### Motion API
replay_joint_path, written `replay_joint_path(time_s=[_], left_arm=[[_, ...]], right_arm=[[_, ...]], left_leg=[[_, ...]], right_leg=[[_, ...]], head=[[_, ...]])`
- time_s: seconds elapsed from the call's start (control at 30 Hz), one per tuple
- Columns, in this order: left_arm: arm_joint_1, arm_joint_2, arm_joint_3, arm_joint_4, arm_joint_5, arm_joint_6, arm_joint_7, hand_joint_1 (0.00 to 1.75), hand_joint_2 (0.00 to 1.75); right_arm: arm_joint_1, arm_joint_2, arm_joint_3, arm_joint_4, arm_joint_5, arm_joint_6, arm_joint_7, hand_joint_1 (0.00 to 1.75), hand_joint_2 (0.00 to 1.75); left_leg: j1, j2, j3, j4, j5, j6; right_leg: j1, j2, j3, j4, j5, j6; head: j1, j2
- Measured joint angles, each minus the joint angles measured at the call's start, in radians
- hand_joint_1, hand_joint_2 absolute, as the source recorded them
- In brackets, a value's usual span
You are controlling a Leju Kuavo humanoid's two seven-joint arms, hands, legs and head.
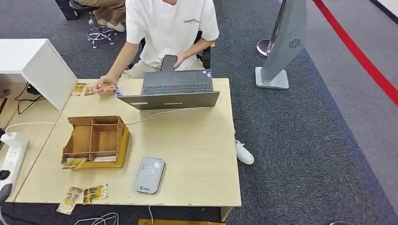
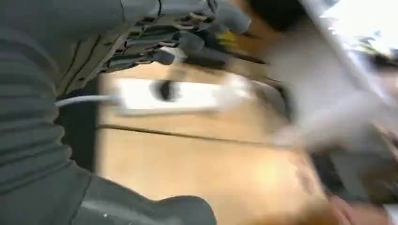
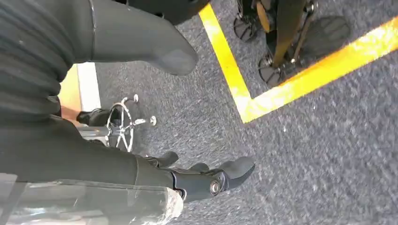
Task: Pass the card to the sensor for recognition and then transmit it.
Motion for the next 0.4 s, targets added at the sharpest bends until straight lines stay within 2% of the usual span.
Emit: replay_joint_path(time_s=[0.03, 0.1, 0.17, 0.3, 0.33, 0.4], left_arm=[[-0.012, -0.017, 0.065, 0.102, -0.001, 0.021, 0.003, 0.0, 1.75], [-0.025, -0.061, 0.183, 0.288, -0.042, 0.116, 0.001, 0.0, 1.75], [-0.042, -0.102, 0.256, 0.46, -0.066, 0.186, 0.011, 0.0, 1.75], [-0.067, -0.169, 0.33, 0.72, -0.133, 0.292, 0.113, 0.0, 1.75], [-0.075, -0.182, 0.34, 0.782, -0.148, 0.307, 0.14, 0.0, 0.0], [-0.085, -0.209, 0.345, 0.87, -0.177, 0.328, 0.191, 0.0, 0.0]], right_arm=[[0.001, 0.0, -0.003, 0.0, 0.0, -0.01, 0.001, 0.0, 1.75], [0.004, 0.0, -0.009, 0.0, 0.004, -0.028, 0.01, 0.0, 1.75], [0.002, 0.0, -0.014, 0.0, 0.013, -0.037, 0.018, 0.0, 1.75], [-0.002, 0.0, -0.015, 0.0, 0.048, -0.031, 0.047, 0.0, 1.75], [-0.002, 0.0, -0.014, 0.0, 0.057, -0.03, 0.054, 0.0, 1.75], [-0.002, -0.001, -0.013, 0.0, 0.069, -0.031, 0.057, 0.0, 1.75]], left_leg=[[0.0, 0.0, 0.001, 0.0, -0.001, -0.001], [-0.001, -0.002, 0.001, 0.0, -0.001, -0.001], [-0.001, -0.009, 0.0, 0.0, -0.001, -0.001], [-0.002, -0.011, 0.0, 0.001, -0.001, 0.001], [-0.003, -0.012, 0.0, 0.001, -0.002, 0.003], [-0.003, -0.012, 0.0, 0.001, -0.002, 0.004]], right_leg=[[0.0, 0.001, 0.0, 0.0, 0.0, 0.0], [0.0, -0.001, 0.0, 0.0, -0.001, 0.001], [-0.001, -0.008, 0.002, -0.001, -0.002, 0.002], [-0.002, -0.011, 0.004, -0.002, -0.003, 0.004], [-0.003, -0.011, 0.004, -0.002, -0.003, 0.004], [-0.003, -0.011, 0.004, -0.002, -0.003, 0.005]], head=[[-0.003, 0.0], [-0.005, 0.0], [-0.005, 0.0], [-0.002, 0.0], [-0.002, 0.0], [-0.001, 0.0]])
